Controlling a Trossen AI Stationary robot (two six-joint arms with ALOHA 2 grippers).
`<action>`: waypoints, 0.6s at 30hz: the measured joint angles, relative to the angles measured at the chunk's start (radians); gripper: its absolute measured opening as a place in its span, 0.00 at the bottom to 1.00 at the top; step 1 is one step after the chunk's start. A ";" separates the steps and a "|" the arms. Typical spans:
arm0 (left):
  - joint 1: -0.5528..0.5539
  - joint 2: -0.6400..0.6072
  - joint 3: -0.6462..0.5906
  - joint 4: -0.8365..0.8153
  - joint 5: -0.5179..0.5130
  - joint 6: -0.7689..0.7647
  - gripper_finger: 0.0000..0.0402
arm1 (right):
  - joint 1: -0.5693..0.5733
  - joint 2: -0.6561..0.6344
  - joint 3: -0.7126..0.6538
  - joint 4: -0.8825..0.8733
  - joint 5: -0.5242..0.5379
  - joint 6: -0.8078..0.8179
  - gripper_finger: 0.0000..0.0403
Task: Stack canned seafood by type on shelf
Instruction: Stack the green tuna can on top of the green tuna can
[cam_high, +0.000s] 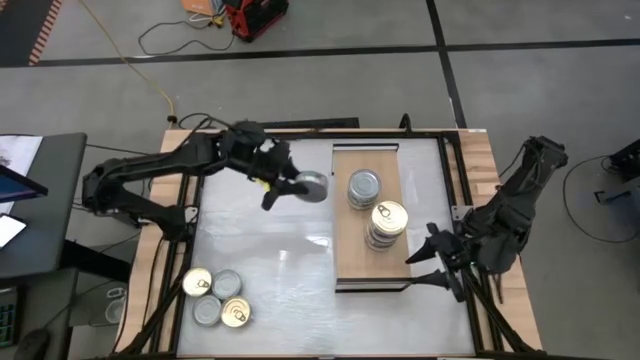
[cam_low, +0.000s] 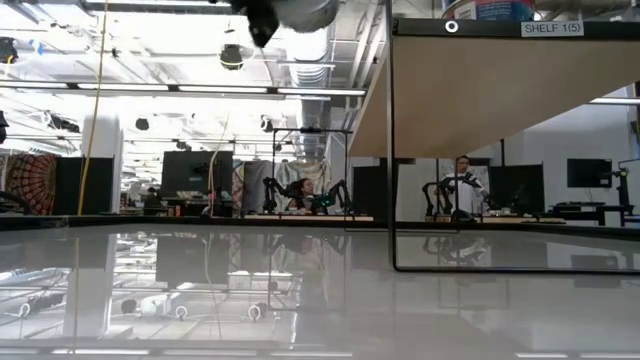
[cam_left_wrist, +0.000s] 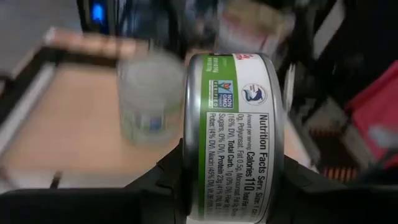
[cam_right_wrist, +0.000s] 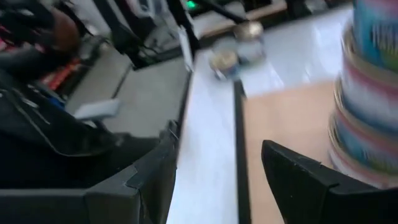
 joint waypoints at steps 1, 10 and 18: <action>-0.002 0.011 0.000 0.062 0.008 -0.030 0.33 | 0.000 -0.003 0.016 0.008 -0.002 -0.026 0.65; -0.009 0.112 -0.001 0.399 -0.016 -0.223 0.33 | -0.005 -0.032 0.191 0.038 -0.015 -0.250 0.65; 0.022 0.236 0.000 0.535 -0.031 -0.360 0.33 | -0.109 -0.042 0.280 0.012 0.003 -0.324 0.65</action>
